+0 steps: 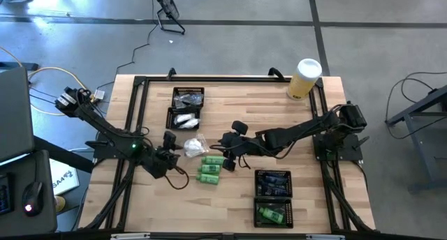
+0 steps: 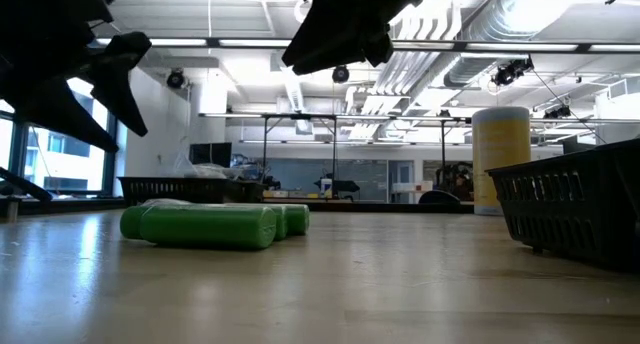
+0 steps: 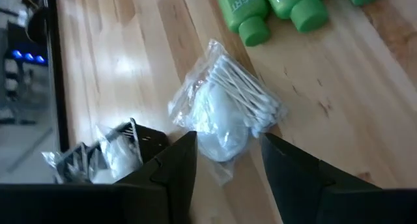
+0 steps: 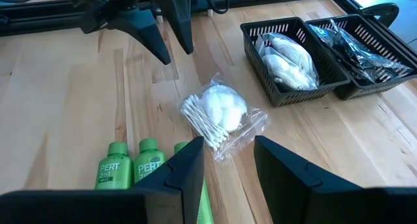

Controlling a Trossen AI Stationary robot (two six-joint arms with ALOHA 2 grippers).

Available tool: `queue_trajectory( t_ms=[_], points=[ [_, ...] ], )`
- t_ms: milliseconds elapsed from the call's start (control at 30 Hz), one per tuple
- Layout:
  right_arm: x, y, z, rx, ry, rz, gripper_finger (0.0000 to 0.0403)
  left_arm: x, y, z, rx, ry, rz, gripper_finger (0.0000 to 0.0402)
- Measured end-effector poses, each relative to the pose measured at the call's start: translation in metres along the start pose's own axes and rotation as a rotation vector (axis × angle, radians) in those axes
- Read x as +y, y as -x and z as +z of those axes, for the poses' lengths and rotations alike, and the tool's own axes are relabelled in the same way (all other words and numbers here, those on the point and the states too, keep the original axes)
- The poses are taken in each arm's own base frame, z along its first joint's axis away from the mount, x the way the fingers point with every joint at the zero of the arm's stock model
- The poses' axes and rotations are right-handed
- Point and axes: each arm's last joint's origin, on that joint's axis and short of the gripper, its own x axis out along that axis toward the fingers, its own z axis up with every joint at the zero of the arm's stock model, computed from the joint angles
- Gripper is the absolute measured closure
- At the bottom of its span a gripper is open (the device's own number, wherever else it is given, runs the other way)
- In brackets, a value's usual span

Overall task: Pick & Place Travel size toiletries
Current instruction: Put the white cotton pack into the middle top black basket

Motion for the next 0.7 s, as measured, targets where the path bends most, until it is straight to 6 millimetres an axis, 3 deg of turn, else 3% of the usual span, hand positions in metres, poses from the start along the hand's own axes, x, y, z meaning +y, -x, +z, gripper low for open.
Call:
queue_trajectory(
  t_ms=[233,367,700],
  points=[
    [0.0,0.0,0.0,-0.001,0.0,0.001,0.0275,-0.002,0.0,-0.007,0.06,0.177,-0.037,0.0236],
    [0.0,0.0,0.0,-0.001,0.0,0.001,0.0275,-0.002,0.0,-0.009,0.083,0.19,-0.035,0.0236],
    [0.0,0.0,0.0,-0.002,0.002,0.001,0.0275,-0.013,-0.014,-0.007,0.133,-0.121,-0.044,0.0236]
  ],
)
